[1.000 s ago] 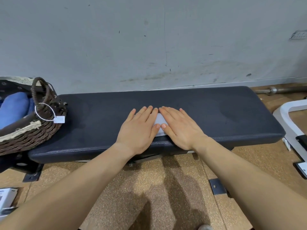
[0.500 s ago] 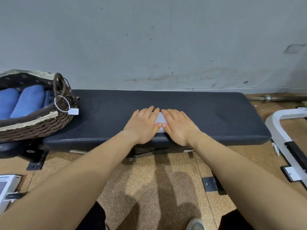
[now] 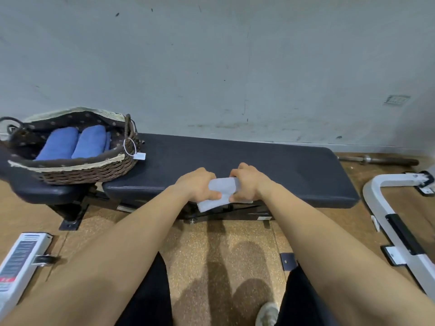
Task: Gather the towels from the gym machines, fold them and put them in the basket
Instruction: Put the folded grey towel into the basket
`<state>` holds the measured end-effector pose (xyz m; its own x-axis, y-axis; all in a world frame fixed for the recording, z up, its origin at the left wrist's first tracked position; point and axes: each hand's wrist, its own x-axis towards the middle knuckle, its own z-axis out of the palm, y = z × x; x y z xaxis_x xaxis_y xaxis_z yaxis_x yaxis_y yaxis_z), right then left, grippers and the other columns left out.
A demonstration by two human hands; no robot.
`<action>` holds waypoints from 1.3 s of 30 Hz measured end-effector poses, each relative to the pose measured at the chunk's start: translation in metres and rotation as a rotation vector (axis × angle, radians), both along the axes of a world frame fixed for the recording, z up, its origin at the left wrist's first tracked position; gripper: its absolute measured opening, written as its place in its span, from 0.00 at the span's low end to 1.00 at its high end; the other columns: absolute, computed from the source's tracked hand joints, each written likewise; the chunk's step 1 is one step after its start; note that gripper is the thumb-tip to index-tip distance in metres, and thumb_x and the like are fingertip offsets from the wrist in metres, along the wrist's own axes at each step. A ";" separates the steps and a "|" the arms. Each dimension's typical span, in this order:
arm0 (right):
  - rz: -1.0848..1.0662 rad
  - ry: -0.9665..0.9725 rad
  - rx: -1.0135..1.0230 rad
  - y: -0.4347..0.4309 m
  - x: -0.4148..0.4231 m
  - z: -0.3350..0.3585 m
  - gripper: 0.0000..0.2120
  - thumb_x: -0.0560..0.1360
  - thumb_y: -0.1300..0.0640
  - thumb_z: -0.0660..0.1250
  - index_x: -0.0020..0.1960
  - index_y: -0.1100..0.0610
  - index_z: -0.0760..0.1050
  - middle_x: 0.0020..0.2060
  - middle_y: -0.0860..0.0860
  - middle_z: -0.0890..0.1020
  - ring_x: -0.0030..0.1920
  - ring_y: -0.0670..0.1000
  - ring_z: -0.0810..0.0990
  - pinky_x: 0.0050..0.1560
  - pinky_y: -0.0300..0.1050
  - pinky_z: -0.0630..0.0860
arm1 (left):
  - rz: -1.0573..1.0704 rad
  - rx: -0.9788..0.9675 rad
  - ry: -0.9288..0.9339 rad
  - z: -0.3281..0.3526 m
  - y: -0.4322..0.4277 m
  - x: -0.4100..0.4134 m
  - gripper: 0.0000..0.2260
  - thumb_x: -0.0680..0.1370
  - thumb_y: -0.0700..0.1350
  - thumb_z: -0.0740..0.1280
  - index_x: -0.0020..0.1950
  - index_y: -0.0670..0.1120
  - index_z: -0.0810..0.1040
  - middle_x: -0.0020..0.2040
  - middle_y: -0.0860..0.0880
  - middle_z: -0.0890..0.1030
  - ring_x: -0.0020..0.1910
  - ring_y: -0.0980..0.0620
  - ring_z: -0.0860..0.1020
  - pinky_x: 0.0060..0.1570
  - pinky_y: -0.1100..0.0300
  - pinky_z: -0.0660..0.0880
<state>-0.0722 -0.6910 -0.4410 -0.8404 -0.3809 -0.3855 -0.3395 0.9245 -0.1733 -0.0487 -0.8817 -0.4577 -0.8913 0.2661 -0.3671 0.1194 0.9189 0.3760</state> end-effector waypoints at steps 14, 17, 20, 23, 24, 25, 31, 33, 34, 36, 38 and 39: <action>-0.035 -0.227 -0.819 -0.165 -0.005 0.133 0.19 0.73 0.59 0.74 0.62 0.53 0.75 0.54 0.52 0.83 0.54 0.49 0.83 0.52 0.41 0.80 | 0.643 0.679 0.254 0.094 -0.177 0.080 0.18 0.70 0.59 0.76 0.52 0.49 0.79 0.46 0.52 0.83 0.44 0.54 0.81 0.41 0.58 0.75; 0.006 -0.145 -0.817 -0.212 -0.019 0.147 0.20 0.73 0.60 0.73 0.63 0.53 0.76 0.53 0.50 0.83 0.52 0.49 0.82 0.52 0.41 0.79 | 0.752 0.687 0.293 0.100 -0.206 0.074 0.18 0.72 0.59 0.74 0.52 0.49 0.78 0.46 0.53 0.82 0.44 0.54 0.80 0.39 0.60 0.73; 0.056 -0.007 -0.786 -0.259 -0.035 0.153 0.20 0.72 0.62 0.72 0.63 0.52 0.77 0.52 0.50 0.82 0.51 0.50 0.81 0.50 0.40 0.77 | 0.779 0.655 0.297 0.099 -0.232 0.059 0.16 0.73 0.59 0.73 0.52 0.50 0.80 0.45 0.52 0.83 0.46 0.52 0.81 0.41 0.58 0.75; 0.110 0.128 -0.739 -0.300 -0.052 0.150 0.20 0.71 0.63 0.68 0.61 0.51 0.79 0.54 0.49 0.83 0.54 0.51 0.81 0.55 0.46 0.78 | 0.783 0.634 0.276 0.091 -0.258 0.033 0.14 0.75 0.53 0.72 0.56 0.47 0.80 0.49 0.51 0.84 0.49 0.50 0.82 0.44 0.58 0.77; 0.118 0.161 -0.720 -0.311 -0.058 0.147 0.20 0.71 0.63 0.66 0.61 0.50 0.79 0.54 0.49 0.83 0.54 0.51 0.81 0.56 0.47 0.79 | 0.785 0.626 0.261 0.089 -0.267 0.024 0.14 0.76 0.52 0.72 0.57 0.47 0.78 0.50 0.51 0.83 0.50 0.50 0.82 0.45 0.58 0.78; 0.122 0.188 -0.700 -0.322 -0.064 0.143 0.21 0.70 0.64 0.64 0.60 0.49 0.79 0.54 0.48 0.83 0.55 0.51 0.81 0.56 0.48 0.79 | 0.783 0.611 0.248 0.085 -0.275 0.013 0.15 0.76 0.51 0.72 0.59 0.46 0.77 0.52 0.50 0.83 0.51 0.49 0.82 0.48 0.55 0.78; 0.213 0.371 -0.430 -0.368 -0.088 0.114 0.25 0.72 0.64 0.62 0.64 0.45 0.75 0.59 0.49 0.82 0.60 0.56 0.79 0.56 0.52 0.77 | 0.715 0.524 0.103 0.061 -0.302 -0.035 0.11 0.78 0.46 0.71 0.53 0.39 0.78 0.45 0.45 0.82 0.45 0.45 0.80 0.50 0.49 0.78; 0.284 0.411 -0.269 -0.376 -0.093 0.100 0.24 0.72 0.64 0.63 0.65 0.48 0.75 0.59 0.50 0.82 0.60 0.58 0.78 0.57 0.51 0.75 | 0.702 0.522 -0.021 0.052 -0.303 -0.043 0.11 0.79 0.44 0.69 0.55 0.38 0.77 0.46 0.40 0.82 0.43 0.40 0.80 0.49 0.45 0.80; 0.300 0.405 -0.212 -0.380 -0.095 0.094 0.23 0.72 0.64 0.63 0.64 0.48 0.75 0.58 0.51 0.82 0.60 0.58 0.78 0.57 0.51 0.74 | 0.703 0.527 -0.083 0.047 -0.303 -0.046 0.12 0.79 0.44 0.69 0.57 0.37 0.77 0.48 0.36 0.83 0.44 0.38 0.82 0.50 0.43 0.81; 0.312 0.360 -0.122 -0.387 -0.101 0.083 0.22 0.71 0.64 0.62 0.63 0.48 0.75 0.57 0.50 0.82 0.61 0.57 0.78 0.57 0.50 0.71 | 0.692 0.502 -0.194 0.042 -0.305 -0.050 0.13 0.80 0.45 0.68 0.58 0.36 0.76 0.51 0.33 0.83 0.48 0.36 0.83 0.52 0.42 0.81; 0.326 0.332 -0.057 -0.394 -0.107 0.075 0.21 0.72 0.64 0.62 0.62 0.48 0.76 0.56 0.50 0.82 0.61 0.56 0.78 0.55 0.50 0.66 | 0.668 0.455 -0.245 0.037 -0.307 -0.053 0.15 0.79 0.47 0.68 0.59 0.37 0.76 0.51 0.34 0.83 0.50 0.37 0.84 0.53 0.43 0.81; 0.335 0.338 -0.046 -0.397 -0.109 0.072 0.21 0.72 0.64 0.62 0.62 0.48 0.76 0.55 0.49 0.82 0.60 0.55 0.78 0.53 0.50 0.64 | 0.657 0.426 -0.247 0.037 -0.308 -0.054 0.15 0.79 0.48 0.69 0.58 0.38 0.76 0.50 0.36 0.84 0.50 0.38 0.84 0.52 0.43 0.81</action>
<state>-0.1816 -1.0880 -0.3691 -0.7438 -0.6626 -0.0879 -0.6620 0.7485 -0.0404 -0.1022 -1.1898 -0.4211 -0.8208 -0.1209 -0.5583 -0.5249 0.5453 0.6535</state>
